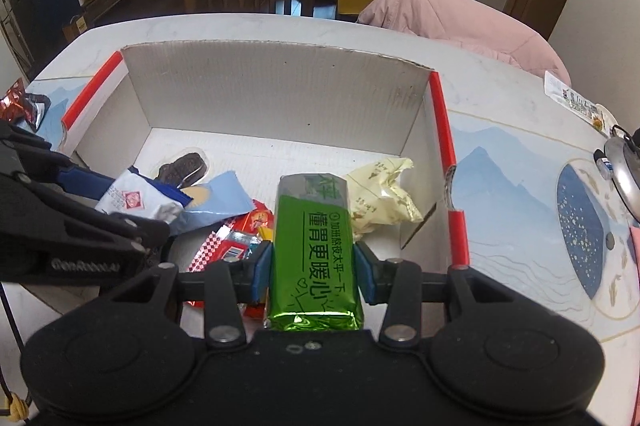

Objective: Organize snacks
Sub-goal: 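Open both grippers to drop the white packet and green bar into the box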

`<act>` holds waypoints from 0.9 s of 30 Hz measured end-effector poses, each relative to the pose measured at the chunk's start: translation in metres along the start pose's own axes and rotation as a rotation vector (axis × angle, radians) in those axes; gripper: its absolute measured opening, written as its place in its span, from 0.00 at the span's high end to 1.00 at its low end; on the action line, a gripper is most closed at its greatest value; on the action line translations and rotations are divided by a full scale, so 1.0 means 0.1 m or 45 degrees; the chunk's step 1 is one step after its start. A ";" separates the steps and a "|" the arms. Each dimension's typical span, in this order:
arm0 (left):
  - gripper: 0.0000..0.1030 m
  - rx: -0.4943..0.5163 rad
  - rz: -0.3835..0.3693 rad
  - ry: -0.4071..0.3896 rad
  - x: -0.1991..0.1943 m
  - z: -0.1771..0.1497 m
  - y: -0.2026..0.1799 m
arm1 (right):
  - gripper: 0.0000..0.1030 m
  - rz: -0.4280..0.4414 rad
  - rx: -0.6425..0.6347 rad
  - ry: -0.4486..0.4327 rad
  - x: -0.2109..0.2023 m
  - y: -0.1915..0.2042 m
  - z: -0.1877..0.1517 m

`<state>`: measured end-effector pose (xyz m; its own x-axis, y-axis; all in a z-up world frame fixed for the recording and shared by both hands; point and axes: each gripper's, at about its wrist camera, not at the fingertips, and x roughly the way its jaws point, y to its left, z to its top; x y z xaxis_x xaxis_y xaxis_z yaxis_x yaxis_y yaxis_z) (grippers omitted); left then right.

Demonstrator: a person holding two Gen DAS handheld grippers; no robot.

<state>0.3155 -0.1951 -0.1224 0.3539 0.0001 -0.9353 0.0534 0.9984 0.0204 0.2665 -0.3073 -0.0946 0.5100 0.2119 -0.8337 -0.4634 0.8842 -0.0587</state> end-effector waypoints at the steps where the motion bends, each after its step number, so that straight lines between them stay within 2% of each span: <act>1: 0.52 0.001 -0.003 0.009 0.01 0.00 -0.01 | 0.60 0.002 0.001 0.002 0.01 0.00 0.00; 7: 0.52 0.014 -0.013 0.046 0.11 0.00 -0.05 | 0.58 0.023 0.020 0.016 0.01 -0.04 0.01; 13: 0.47 0.004 -0.047 0.018 0.06 -0.04 -0.03 | 0.52 0.028 0.051 0.005 -0.04 -0.05 -0.02; 27: 0.45 -0.027 -0.169 -0.165 -0.62 -0.25 0.24 | 0.42 0.076 0.047 -0.148 -0.64 0.12 0.02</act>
<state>0.2720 -0.1698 -0.0729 0.4628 -0.1374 -0.8758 0.0883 0.9901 -0.1087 0.2300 -0.3096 -0.0402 0.5637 0.3094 -0.7658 -0.4695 0.8828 0.0111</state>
